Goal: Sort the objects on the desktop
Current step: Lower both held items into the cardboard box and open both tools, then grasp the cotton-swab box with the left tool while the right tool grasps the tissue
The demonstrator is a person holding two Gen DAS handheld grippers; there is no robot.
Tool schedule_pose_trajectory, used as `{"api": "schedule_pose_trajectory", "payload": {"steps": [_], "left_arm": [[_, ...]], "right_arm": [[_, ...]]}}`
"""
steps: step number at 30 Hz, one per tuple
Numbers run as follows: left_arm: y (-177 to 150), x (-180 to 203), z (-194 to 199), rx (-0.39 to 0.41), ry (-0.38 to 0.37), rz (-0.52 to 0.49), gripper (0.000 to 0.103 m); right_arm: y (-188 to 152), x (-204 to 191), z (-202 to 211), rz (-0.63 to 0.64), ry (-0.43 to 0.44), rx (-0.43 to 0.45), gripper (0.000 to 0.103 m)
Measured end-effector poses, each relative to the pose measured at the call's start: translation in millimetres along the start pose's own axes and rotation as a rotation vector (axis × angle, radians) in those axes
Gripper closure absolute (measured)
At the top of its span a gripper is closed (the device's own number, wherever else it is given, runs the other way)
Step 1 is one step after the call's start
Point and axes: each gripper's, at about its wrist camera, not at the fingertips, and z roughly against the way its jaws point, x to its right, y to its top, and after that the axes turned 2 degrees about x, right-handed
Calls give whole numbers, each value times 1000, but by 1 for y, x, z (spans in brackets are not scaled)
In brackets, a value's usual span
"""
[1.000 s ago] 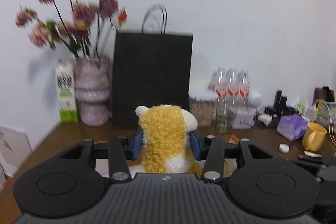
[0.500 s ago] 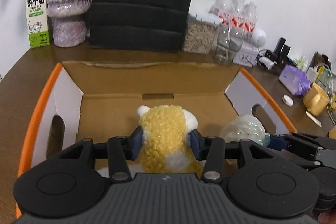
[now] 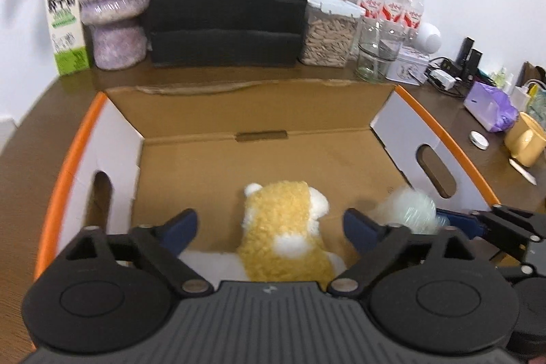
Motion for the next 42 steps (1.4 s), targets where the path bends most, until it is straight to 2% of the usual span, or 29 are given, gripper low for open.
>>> {"api": "schedule_pose_trajectory", "payload": {"steps": [5, 10, 23, 30, 36, 42], "left_arm": [[2, 1, 11, 55, 36, 3, 0], [-1, 4, 22, 98, 71, -8, 0], [-4, 9, 68, 171, 113, -4, 0], [-9, 14, 107, 254, 120, -8, 0], [-27, 11, 146, 349, 124, 10, 0], [-57, -2, 179, 422, 169, 43, 0]], "right_arm": [[-1, -5, 9, 20, 16, 30, 14], [2, -4, 19, 12, -19, 76, 3], [12, -12, 45, 19, -38, 145, 2], [10, -22, 79, 23, -35, 202, 2], [-3, -31, 115, 72, -52, 266, 2], [-30, -37, 152, 117, -51, 310, 2]]}}
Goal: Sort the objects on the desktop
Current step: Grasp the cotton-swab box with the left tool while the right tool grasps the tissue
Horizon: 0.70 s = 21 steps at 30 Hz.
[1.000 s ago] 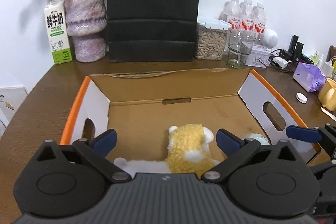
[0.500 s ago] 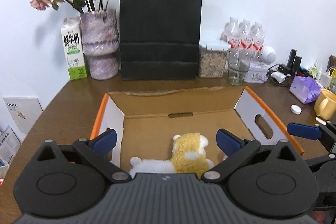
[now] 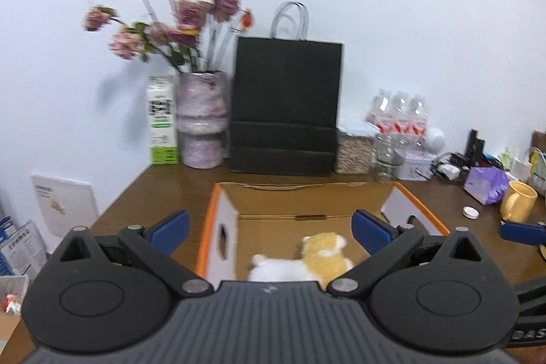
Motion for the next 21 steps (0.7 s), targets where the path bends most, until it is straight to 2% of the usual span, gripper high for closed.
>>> {"api": "schedule_pose_trajectory", "payload": {"steps": [6, 15, 21], "left_arm": [[-31, -33, 26, -1, 48, 40, 0], [-87, -80, 47, -73, 149, 86, 0], [-111, -90, 53, -108, 202, 14, 0]], "right_arm": [[-31, -4, 34, 0, 8, -5, 2], [-83, -10, 42, 0, -7, -112, 2], [-108, -12, 42, -28, -15, -155, 2]]}}
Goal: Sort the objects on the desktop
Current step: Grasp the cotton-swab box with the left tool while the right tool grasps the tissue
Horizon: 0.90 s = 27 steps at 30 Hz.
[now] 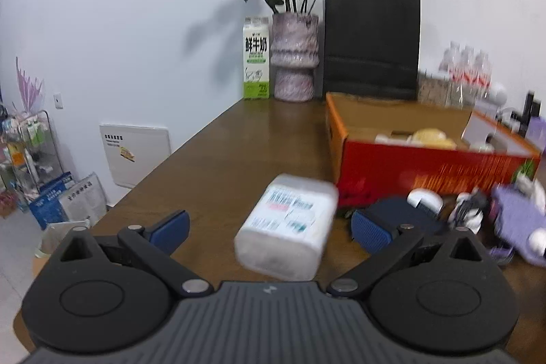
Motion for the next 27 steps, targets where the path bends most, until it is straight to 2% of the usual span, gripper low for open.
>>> {"api": "schedule_pose_trajectory", "payload": {"steps": [3, 12, 21, 23, 27], "left_arm": [[-3, -5, -2, -8, -3, 0, 0], [-2, 3, -20, -40, -24, -16, 0], [3, 11, -37, -68, -28, -56, 0], [4, 12, -39, -66, -33, -62, 0], [6, 12, -48, -85, -37, -66, 7]], "right_arm": [[-9, 1, -4, -22, 5, -19, 2], [-3, 0, -16, -10, 4, -25, 4], [1, 1, -30, -9, 6, -62, 12], [2, 1, -32, -11, 10, -68, 21], [2, 2, -38, -21, 21, -87, 24]]}}
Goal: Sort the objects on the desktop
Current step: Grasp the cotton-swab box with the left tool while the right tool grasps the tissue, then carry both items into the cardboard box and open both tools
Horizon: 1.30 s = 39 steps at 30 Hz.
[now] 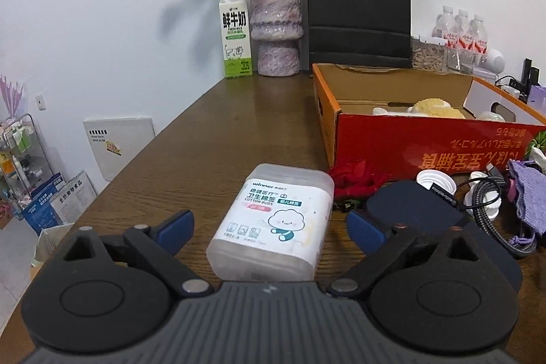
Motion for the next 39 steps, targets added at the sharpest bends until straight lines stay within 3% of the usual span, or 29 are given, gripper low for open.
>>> {"api": "schedule_pose_trajectory", "payload": {"steps": [4, 9, 11, 13, 20, 28, 39], "left_arm": [[4, -3, -11, -31, -13, 13, 12], [3, -7, -20, -62, -50, 34, 28], [2, -6, -19, -55, -58, 25, 30], [1, -5, -17, -47, -69, 17, 35], [1, -9, -12, -28, -44, 46, 37], [13, -15, 9, 47, -31, 83, 37], [76, 3, 26, 194, -142, 103, 37]], "right_arm": [[1, 0, -3, -7, 18, -7, 30], [1, -2, -2, -13, 30, -14, 55], [1, -2, -1, -15, 35, -14, 72], [1, -1, 0, -20, 41, -14, 77], [1, -1, 6, -29, 50, 1, 80], [5, 2, 15, -40, 52, 36, 80], [42, 2, 28, -22, 56, 145, 80]]}}
